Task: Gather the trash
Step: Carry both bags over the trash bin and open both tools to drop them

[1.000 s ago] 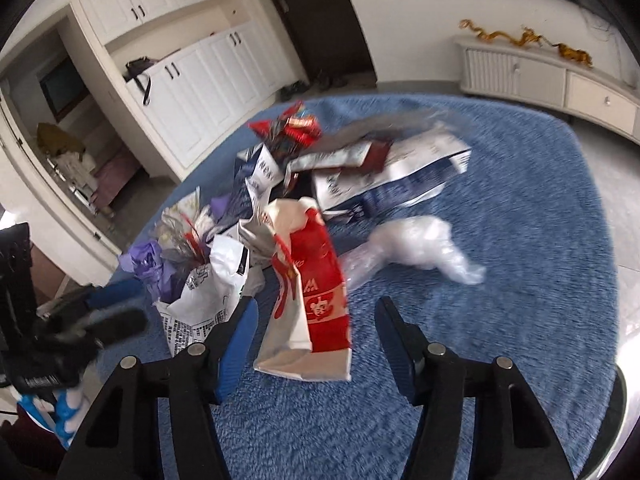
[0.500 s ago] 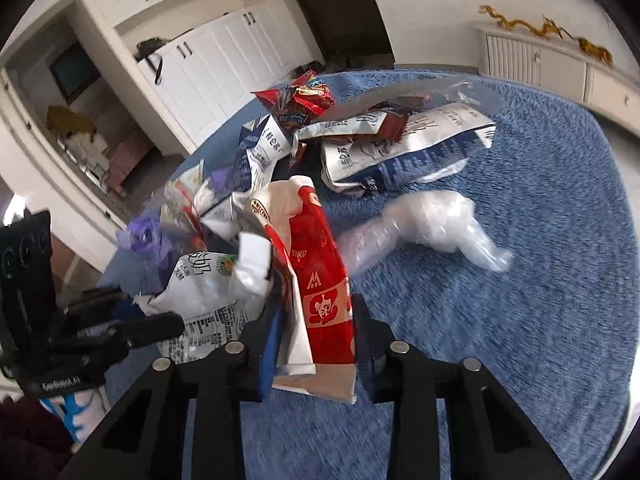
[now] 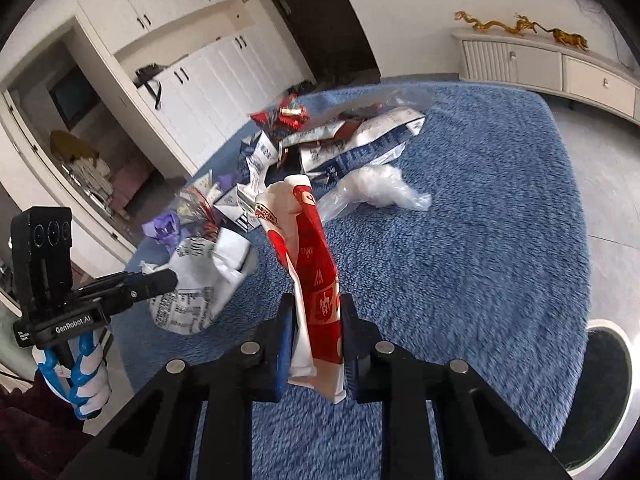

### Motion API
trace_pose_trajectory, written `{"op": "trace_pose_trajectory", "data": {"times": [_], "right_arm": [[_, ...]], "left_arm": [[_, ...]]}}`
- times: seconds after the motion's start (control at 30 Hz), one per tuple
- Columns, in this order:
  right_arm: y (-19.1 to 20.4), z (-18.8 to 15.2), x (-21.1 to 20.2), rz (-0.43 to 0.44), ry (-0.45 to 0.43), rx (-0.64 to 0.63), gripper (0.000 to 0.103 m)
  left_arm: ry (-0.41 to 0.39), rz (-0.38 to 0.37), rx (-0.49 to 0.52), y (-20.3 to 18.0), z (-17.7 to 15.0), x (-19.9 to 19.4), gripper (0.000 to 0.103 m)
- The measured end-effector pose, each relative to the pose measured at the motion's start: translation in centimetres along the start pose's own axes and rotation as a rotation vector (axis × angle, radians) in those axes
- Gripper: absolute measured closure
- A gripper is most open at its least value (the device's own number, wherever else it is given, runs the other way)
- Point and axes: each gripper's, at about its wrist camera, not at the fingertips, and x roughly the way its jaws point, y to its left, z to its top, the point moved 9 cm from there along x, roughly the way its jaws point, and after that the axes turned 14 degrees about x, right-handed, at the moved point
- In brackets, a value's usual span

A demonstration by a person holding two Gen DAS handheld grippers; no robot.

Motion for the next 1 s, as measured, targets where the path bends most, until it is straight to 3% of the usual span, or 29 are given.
{"op": "trace_pose_trajectory", "data": {"times": [0.17, 0.37, 0.53, 0.7, 0.83, 0.93, 1.0], "right_arm": [[-0.3, 0.6, -3.0, 0.001, -0.083, 0.024, 0.082], [-6.3, 1.0, -9.4, -0.084, -0.232, 0.126, 0.082], [-15.2, -0.7, -13.9, -0.266, -0.317, 0.254, 0.082], [-24.1, -3.6, -15.8, -0.438, -0.345, 0.400, 0.082], [-29.1, -5.3, -15.6, -0.514, -0.328, 0.485, 0.081], [-32.0, -6.0, -14.8, -0.519, -0.308, 0.532, 0.073], [-33.6, -6.5, -14.1, -0.537, -0.291, 0.553, 0.073]], "left_arm": [[-0.031, 0.013, 0.024, -1.5, 1.7, -1.9, 0.092], [-0.029, -0.033, 0.123, -6.3, 5.6, 0.0, 0.092], [0.042, -0.124, 0.249, -13.8, 8.1, 5.8, 0.092], [0.145, -0.193, 0.372, -22.0, 8.9, 12.9, 0.092], [0.234, -0.210, 0.450, -27.5, 8.4, 18.5, 0.092], [0.298, -0.240, 0.456, -30.6, 7.7, 21.6, 0.089], [0.341, -0.269, 0.445, -32.1, 7.1, 23.6, 0.088]]}}
